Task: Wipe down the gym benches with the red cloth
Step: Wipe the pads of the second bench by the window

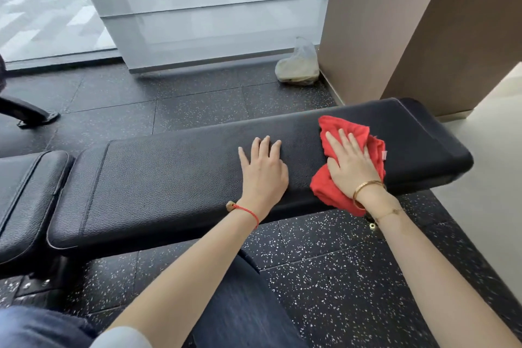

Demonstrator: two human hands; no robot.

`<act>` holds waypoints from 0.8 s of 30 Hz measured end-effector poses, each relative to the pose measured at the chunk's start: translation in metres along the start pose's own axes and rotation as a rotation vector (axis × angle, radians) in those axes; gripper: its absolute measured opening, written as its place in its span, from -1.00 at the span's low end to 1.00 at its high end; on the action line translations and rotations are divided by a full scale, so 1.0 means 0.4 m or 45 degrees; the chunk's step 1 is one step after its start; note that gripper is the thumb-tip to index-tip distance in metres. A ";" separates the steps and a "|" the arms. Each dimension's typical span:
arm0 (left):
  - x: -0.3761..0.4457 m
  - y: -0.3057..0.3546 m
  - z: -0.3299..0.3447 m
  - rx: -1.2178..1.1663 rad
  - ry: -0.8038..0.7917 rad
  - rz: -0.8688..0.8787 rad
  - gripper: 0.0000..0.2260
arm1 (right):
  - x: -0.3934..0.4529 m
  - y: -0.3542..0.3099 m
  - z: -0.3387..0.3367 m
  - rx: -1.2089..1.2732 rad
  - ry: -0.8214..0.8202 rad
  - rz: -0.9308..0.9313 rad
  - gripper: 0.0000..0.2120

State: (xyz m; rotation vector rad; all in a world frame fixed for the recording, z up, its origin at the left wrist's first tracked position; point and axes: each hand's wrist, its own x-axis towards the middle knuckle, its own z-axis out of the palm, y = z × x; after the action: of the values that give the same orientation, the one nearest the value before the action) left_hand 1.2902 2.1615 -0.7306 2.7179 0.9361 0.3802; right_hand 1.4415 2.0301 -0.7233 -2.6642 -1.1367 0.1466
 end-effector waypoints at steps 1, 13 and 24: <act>0.000 0.006 0.004 0.011 -0.002 0.001 -0.54 | -0.001 0.026 -0.007 -0.009 0.009 0.047 -0.44; -0.010 0.004 0.028 0.085 0.048 0.000 -0.54 | 0.139 0.259 -0.078 0.005 0.098 0.492 -0.45; -0.004 0.022 0.031 0.127 0.077 -0.029 -0.54 | 0.321 0.207 -0.087 -0.040 -0.015 0.299 -0.45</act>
State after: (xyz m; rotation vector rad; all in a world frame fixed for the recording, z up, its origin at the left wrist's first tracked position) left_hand 1.2977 2.1521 -0.7397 2.7971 1.0274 0.4248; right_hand 1.5947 2.0614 -0.7110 -2.8208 -0.8325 0.1866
